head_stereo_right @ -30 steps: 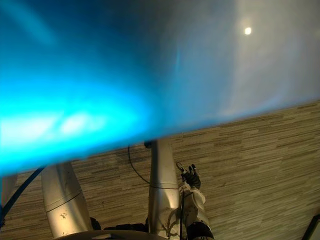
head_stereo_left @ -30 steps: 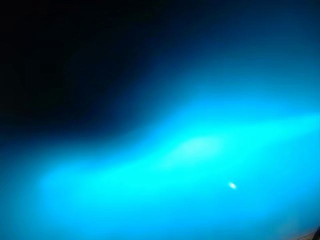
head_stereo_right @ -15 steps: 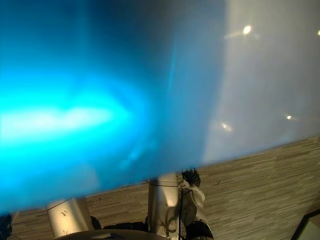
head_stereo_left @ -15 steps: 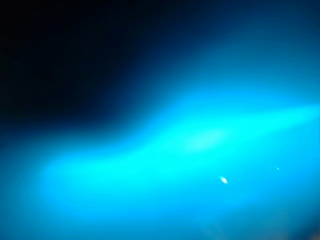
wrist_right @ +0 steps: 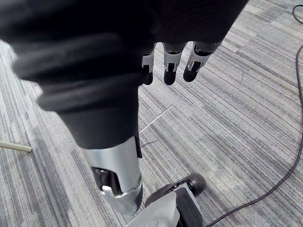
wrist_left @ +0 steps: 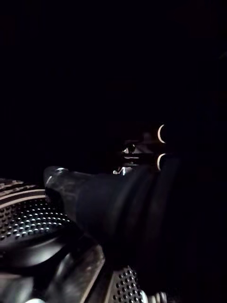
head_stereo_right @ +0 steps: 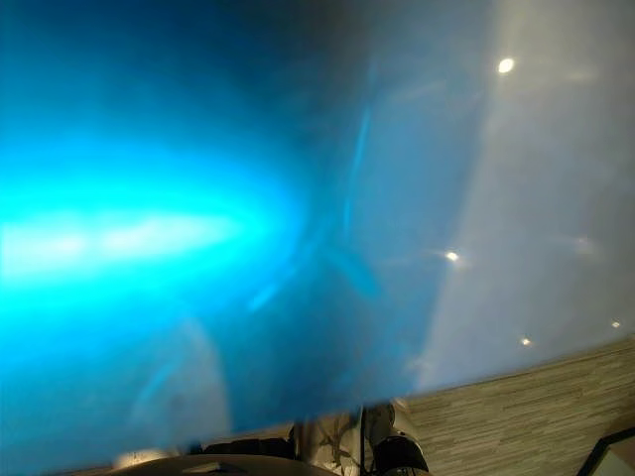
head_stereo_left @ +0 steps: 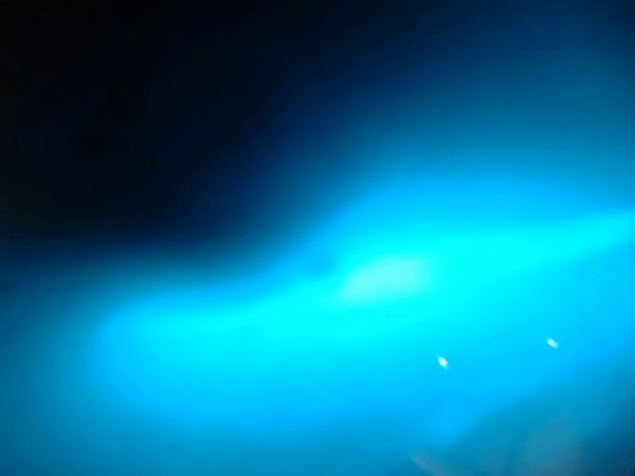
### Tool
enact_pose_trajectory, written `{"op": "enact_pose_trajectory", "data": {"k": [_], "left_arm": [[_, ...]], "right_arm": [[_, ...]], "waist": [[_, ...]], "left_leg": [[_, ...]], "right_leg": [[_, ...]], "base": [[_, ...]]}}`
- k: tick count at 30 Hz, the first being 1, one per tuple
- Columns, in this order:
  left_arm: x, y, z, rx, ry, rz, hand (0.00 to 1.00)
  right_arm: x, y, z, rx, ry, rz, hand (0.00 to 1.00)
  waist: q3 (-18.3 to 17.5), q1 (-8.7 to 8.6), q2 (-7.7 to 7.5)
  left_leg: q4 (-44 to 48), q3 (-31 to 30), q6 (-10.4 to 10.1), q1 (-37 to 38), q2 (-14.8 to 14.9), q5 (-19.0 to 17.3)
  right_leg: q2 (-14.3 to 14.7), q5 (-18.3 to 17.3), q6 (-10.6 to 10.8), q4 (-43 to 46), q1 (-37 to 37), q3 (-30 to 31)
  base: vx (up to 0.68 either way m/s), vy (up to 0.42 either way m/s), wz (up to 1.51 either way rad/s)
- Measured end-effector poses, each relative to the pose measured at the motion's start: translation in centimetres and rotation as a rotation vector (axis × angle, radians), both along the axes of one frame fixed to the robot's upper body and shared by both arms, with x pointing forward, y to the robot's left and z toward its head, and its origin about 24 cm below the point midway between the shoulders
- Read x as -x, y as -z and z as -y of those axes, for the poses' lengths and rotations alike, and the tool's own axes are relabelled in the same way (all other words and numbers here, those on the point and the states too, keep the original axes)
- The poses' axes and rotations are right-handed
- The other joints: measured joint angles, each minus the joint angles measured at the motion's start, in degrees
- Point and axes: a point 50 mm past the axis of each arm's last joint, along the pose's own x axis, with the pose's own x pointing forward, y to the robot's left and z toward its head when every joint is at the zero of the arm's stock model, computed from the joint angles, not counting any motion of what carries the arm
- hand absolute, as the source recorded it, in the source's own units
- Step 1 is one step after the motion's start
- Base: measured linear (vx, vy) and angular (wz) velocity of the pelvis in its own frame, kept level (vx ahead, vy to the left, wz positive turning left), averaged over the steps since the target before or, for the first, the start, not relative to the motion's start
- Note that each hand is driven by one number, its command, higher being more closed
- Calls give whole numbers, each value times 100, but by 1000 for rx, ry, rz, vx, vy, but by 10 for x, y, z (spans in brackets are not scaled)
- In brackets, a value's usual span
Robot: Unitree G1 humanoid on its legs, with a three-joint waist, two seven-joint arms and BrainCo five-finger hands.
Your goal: Pick up the laundry basket with both hands and put the clothes into the washing machine.
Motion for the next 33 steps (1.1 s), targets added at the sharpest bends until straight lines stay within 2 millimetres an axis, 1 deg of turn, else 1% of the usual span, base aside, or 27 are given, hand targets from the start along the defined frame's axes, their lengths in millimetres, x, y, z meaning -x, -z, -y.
{"op": "enact_pose_trajectory", "data": {"k": [2, 5, 7, 9, 10, 11, 12, 13, 14, 15, 16, 17, 20, 23, 24, 26, 27, 28, 29, 30, 31, 32, 33], "left_arm": [[-3, -4, 7, -42, 18, -16, 100], [-5, -7, 14, -38, 45, -29, 100], [-6, -17, 21, 37, 91, -8, 100], [-5, -31, 23, 157, 132, 33, 100], [-3, -46, 26, 245, 165, 70, 100], [0, -64, 30, 311, 195, 123, 100], [3, -75, 31, 364, 216, 161, 100], [10, -97, 33, 447, 248, 238, 100], [17, -117, 33, 494, 267, 302, 100], [21, -128, 31, 511, 274, 335, 100], [31, -147, 26, 558, 284, 414, 100], [39, -154, 21, 611, 278, 489, 100], [41, -155, 16, 668, 236, 498, 100], [47, -159, 16, 658, 211, 527, 100], [49, -161, 18, 550, 165, 537, 100], [53, -164, 31, 204, 62, 551, 100], [56, -164, 43, -67, -11, 561, 100], [58, -160, 56, -394, -130, 574, 100], [56, -153, 64, -597, -197, 572, 100], [54, -148, 70, -797, -285, 567, 0], [50, -137, 79, -1136, -414, 564, 0], [46, -129, 85, -1345, -491, 563, 0], [44, -127, 86, -1411, -512, 558, 0]], "right_arm": [[1, 2, -1, 10, -9, -13, 0], [2, 3, -1, 16, -15, -21, 0], [3, 5, -1, 15, -14, -30, 0], [4, 6, -1, 12, -14, -36, 0], [5, 8, -1, 9, -13, -44, 0], [6, 9, -1, 7, -11, -51, 0], [6, 9, -1, 6, -10, -53, 0], [6, 9, -2, 4, -10, -51, 0], [5, 8, -2, -1, -8, -47, 0], [5, 8, -1, -2, -6, -45, 0], [4, 6, -1, -2, -7, -37, 0], [1, 3, -3, -4, -9, -21, 0], [-4, -4, -2, 1, -9, 17, 0], [-6, -8, -2, 3, -11, 37, 0], [-6, -8, -2, 3, -10, 38, 0], [-6, -8, -1, 3, -9, 39, 0], [-5, -8, -1, 3, -10, 39, 0], [-4, -7, -1, 5, -10, 39, 0], [-3, -6, 0, 6, -10, 36, 0], [-2, -5, 0, 8, -15, 38, 0], [-1, -4, 0, 15, -29, 41, 0], [1, -1, 0, 15, -37, 37, 0], [2, 0, 0, 13, -37, 29, 0]], "waist": [[-1, -20, -2], [-2, -34, -3], [-3, -55, -4], [-4, -68, -4], [-4, -80, -3], [-4, -94, -3], [-4, -100, -3], [-4, -110, -3], [-4, -114, -3], [-3, -112, -4], [-3, -116, -5], [5, -135, -42], [5, -147, -52], [5, -164, -55], [6, -166, -55], [6, -170, -57], [8, -182, -60], [8, -194, -60], [8, -190, -60], [8, -186, -60], [8, -185, -60], [7, -180, -59], [6, -178, -58]], "left_leg": [[-36, 22, -1, -2, 1, 0], [-50, 52, 0, -2, 12, 0], [-43, 117, 13, -1, 26, -9], [-43, 157, 39, 2, 39, -28], [-40, 182, 55, 6, 40, -37], [-31, 193, 68, 15, 39, -46], [-24, 202, 69, 18, 37, -47], [2, 214, 71, 18, 38, -52], [43, 228, 65, 18, 39, -75], [64, 235, 72, 18, 43, -88], [102, 247, 81, 18, 66, -124], [177, 262, 89, 16, 109, -161], [218, 297, 102, 19, 119, -188], [256, 298, 112, 15, 122, -214], [271, 298, 114, 13, 121, -223], [292, 291, 116, 11, 121, -229], [332, 262, 115, -7, 122, -252], [380, 225, 111, -33, 122, -271], [393, 217, 112, -36, 122, -281], [395, 216, 122, -38, 122, -289], [395, 217, 136, -41, 123, -298], [392, 221, 139, -42, 122, -300], [389, 223, 141, -42, 122, -302]], "right_leg": [[6, 29, -20, -76, 0, 5], [21, 87, -11, -162, 2, 31], [28, 135, -27, -250, -1, 81], [27, 153, -41, -312, -1, 97], [21, 153, -41, -342, 0, 113], [13, 153, -41, -348, -1, 139], [8, 154, -41, -348, -2, 150], [8, 160, -30, -340, -2, 167], [5, 211, 17, -329, -3, 187], [3, 219, 30, -318, -6, 194], [4, 221, 32, -306, -14, 209], [13, 224, 35, -274, -15, 218], [10, 224, 35, -250, -35, 251], [4, 223, 36, -227, -36, 260], [-1, 222, 36, -210, -39, 263], [-4, 222, 35, -183, -43, 263], [-5, 216, 42, -151, -50, 258], [-5, 200, 59, -112, -58, 253], [-5, 198, 61, -105, -59, 251], [-4, 198, 61, -106, -60, 252], [-5, 199, 60, -113, -61, 251], [-5, 199, 60, -122, -60, 252], [-6, 199, 59, -128, -60, 252]], "base": [[10, 29, -5], [7, 37, -8], [7, 49, -12], [3, 36, -12], [8, 48, -9], [7, 38, -6], [0, 0, 0], [0, 0, 0], [0, 0, 0], [9, 22, -4], [10, 15, -10], [12, 14, -10], [3, 5, -3], [0, 0, 0], [0, 0, 0], [0, 0, 0], [0, 0, 0], [0, 0, 0], [0, 0, 0], [0, 0, 0], [0, 0, 0], [0, 0, 0], [0, 0, 0]]}}
